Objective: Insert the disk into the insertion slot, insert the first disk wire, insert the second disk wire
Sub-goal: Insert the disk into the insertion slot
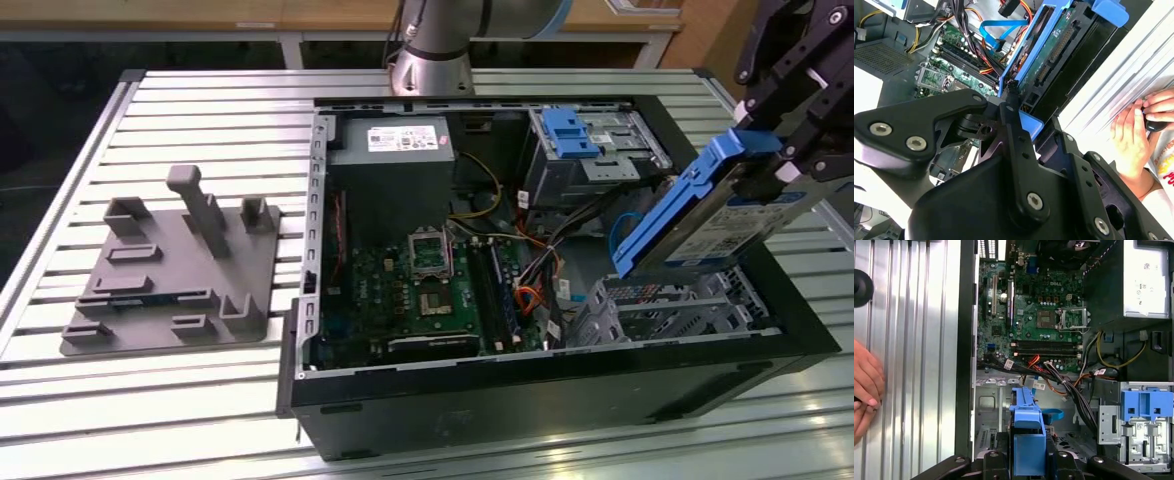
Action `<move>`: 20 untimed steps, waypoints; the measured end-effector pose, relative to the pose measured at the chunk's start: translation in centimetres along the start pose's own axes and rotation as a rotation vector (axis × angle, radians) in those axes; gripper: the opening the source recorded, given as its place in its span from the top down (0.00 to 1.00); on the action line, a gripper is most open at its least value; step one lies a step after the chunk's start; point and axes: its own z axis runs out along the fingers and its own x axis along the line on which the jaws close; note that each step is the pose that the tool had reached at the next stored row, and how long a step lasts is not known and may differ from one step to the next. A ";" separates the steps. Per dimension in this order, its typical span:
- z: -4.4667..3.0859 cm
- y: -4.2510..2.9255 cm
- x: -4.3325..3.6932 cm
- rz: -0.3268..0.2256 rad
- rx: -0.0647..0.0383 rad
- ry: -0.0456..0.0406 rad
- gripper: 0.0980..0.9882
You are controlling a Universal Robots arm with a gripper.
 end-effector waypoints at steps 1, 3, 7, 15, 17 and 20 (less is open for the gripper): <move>0.01 0.00 0.00 0.000 0.000 0.0001 0.70; 0.07 0.00 0.03 0.000 0.000 0.0001 0.70; 0.23 -0.01 0.13 0.000 0.000 0.0001 0.70; 0.55 -0.02 0.16 0.000 0.000 0.0001 0.70; 0.59 -0.02 0.17 0.000 0.000 0.0002 0.70; 0.67 -0.02 0.18 0.000 0.000 0.0001 0.70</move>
